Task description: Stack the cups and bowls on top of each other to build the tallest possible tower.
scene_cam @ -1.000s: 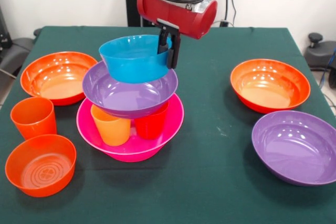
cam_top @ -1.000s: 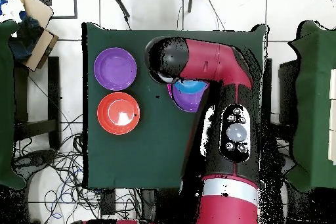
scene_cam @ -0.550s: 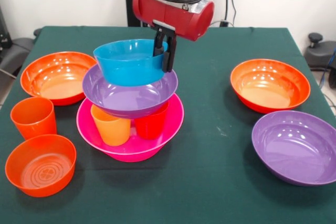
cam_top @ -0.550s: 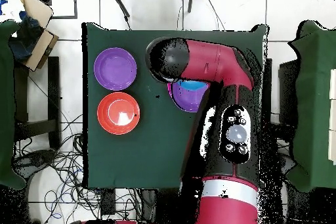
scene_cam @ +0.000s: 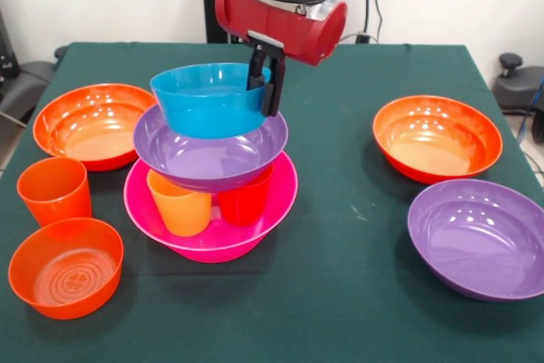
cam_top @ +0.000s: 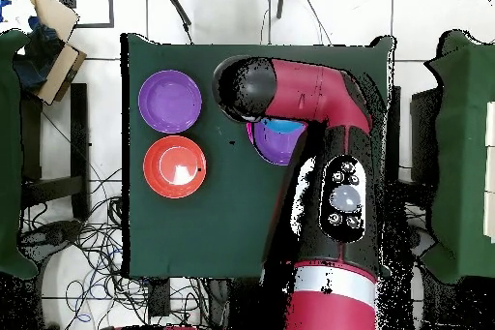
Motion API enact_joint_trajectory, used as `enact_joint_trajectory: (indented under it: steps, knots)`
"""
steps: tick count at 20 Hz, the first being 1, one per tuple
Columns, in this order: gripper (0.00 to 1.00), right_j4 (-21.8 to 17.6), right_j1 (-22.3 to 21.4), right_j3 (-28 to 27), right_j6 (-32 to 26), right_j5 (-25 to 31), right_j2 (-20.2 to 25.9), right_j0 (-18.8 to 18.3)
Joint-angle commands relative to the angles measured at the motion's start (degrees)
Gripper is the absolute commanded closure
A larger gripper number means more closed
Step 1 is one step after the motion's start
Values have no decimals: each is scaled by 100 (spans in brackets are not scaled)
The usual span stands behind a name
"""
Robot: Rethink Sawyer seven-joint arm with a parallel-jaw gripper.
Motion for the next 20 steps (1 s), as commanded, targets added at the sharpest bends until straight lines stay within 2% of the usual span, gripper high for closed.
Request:
enact_joint_trajectory:
  steps: [1, 14, 20]
  knots:
    - [100, 8, 219, 421, 565, 98, 192, 138]
    - [100, 45, 196, 468, 615, 111, 165, 154]
    - [100, 60, 121, 813, 607, -367, 216, 92]
